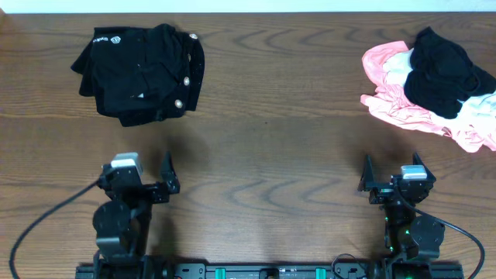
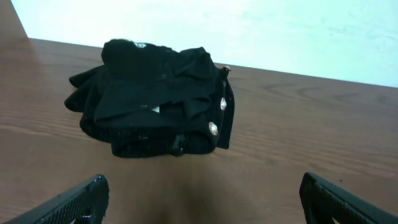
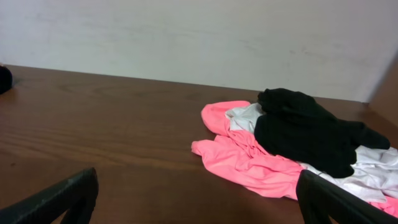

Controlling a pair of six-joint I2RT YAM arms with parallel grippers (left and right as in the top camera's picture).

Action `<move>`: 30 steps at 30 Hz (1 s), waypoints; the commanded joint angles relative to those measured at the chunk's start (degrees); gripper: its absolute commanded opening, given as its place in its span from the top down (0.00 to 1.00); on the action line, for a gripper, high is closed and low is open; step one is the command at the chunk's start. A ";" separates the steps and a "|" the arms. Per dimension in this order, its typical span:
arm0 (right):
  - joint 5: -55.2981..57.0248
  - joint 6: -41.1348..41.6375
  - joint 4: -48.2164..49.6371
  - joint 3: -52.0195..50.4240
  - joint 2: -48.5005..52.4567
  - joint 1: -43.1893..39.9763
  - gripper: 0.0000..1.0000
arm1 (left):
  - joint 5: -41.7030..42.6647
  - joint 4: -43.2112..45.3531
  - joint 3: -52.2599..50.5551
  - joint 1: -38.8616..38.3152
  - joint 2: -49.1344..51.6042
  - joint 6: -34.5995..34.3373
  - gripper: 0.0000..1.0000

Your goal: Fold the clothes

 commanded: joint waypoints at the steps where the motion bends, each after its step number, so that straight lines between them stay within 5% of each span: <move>1: 0.17 0.13 -0.24 -0.13 -0.31 0.98 0.01 | 0.22 0.79 -2.80 -0.20 -4.63 -0.96 0.02; 12: 0.17 0.13 -0.24 -0.13 -0.31 0.98 0.01 | 1.77 4.72 -8.35 -0.26 -13.29 -0.96 0.02; 30: 0.17 0.13 -0.22 -0.13 -0.31 0.98 0.01 | 3.02 17.44 -16.22 -0.42 -13.22 -0.72 0.02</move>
